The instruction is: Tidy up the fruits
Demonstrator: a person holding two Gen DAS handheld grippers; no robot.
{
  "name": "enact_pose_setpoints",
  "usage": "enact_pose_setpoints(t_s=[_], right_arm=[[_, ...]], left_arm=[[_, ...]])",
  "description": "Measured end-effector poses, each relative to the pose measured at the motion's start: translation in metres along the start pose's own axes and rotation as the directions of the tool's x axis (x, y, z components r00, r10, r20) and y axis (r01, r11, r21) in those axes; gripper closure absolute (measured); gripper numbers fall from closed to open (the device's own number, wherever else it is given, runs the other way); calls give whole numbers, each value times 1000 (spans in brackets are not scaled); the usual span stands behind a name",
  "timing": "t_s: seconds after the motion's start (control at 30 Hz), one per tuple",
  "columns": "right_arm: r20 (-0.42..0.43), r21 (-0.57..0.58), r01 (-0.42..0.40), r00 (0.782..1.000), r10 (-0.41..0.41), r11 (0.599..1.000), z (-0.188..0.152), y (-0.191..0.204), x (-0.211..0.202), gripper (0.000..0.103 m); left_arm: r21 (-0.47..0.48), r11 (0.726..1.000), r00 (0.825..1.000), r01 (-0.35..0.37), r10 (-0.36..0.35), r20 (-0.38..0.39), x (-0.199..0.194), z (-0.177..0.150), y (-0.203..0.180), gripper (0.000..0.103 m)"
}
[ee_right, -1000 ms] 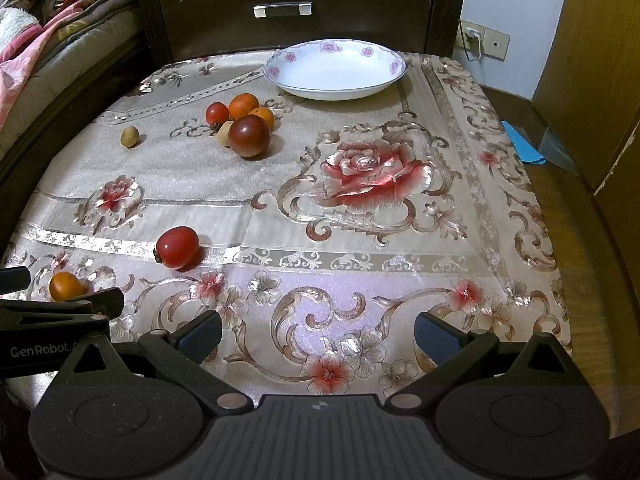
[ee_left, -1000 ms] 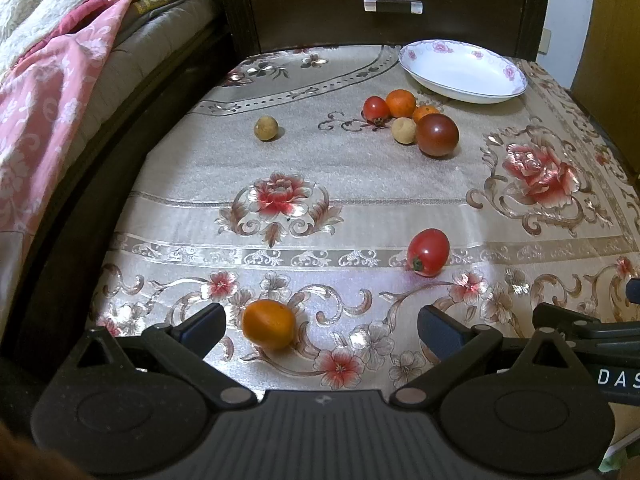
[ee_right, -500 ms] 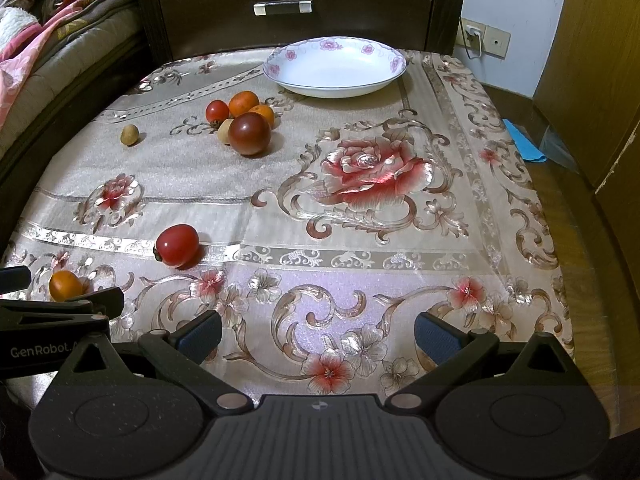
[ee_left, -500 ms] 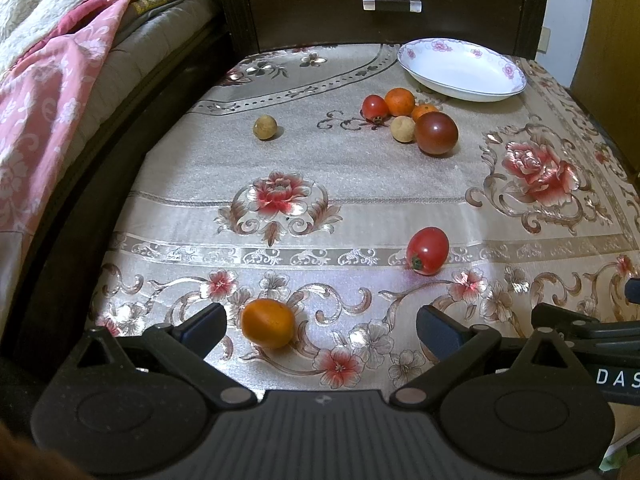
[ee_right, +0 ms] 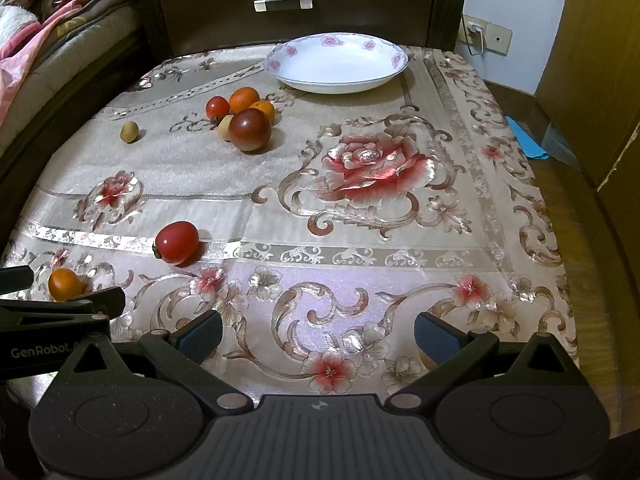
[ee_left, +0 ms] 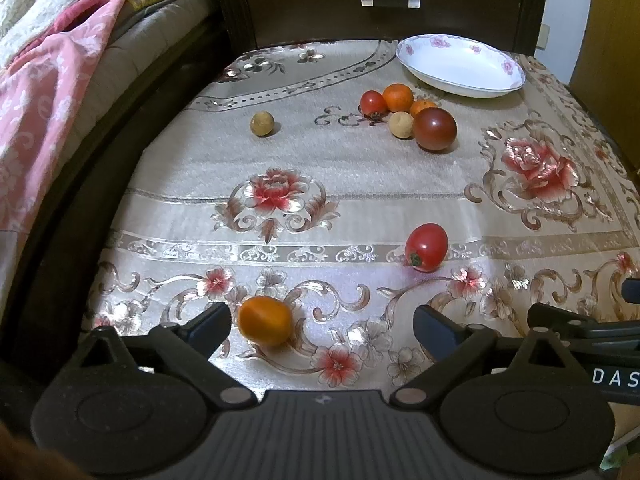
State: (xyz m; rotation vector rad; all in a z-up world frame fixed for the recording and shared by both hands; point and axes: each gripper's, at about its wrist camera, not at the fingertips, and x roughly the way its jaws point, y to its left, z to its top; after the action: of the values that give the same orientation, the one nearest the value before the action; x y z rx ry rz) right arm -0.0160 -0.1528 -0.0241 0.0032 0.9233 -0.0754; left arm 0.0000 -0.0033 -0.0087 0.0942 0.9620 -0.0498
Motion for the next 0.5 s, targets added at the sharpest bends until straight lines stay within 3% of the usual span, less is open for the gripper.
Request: enact_pose_setpoints(t_s=[0.5], right_arm=[[-10, -17, -52, 999, 52, 999, 5, 5, 6, 10]], left_arm=[[-28, 1000, 1000, 0, 0, 13, 1, 4, 7, 1]])
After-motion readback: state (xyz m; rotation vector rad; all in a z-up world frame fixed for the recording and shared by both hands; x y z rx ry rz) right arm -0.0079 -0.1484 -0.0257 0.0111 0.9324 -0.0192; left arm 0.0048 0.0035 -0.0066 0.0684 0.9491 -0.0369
